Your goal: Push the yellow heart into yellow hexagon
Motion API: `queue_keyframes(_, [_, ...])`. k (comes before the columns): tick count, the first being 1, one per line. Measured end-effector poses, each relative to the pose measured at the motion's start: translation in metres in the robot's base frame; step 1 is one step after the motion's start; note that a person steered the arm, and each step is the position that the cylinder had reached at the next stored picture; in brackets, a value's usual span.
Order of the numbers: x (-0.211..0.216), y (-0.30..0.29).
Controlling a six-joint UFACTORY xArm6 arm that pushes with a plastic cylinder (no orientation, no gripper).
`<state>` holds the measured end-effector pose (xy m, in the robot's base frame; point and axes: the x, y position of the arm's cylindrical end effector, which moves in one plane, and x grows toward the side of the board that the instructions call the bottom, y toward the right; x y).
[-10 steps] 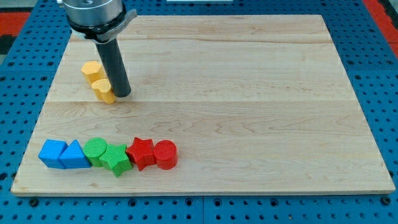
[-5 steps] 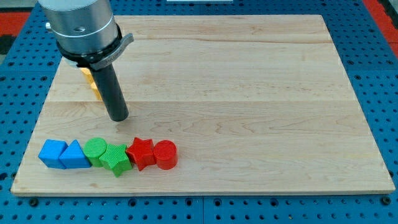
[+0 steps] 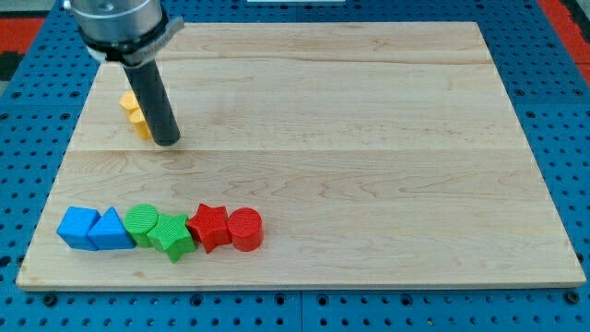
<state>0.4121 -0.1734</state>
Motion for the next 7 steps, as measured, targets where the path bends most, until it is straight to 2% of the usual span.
queue_keyframes(1, [-0.015,-0.038])
queue_keyframes(7, [-0.01,-0.017])
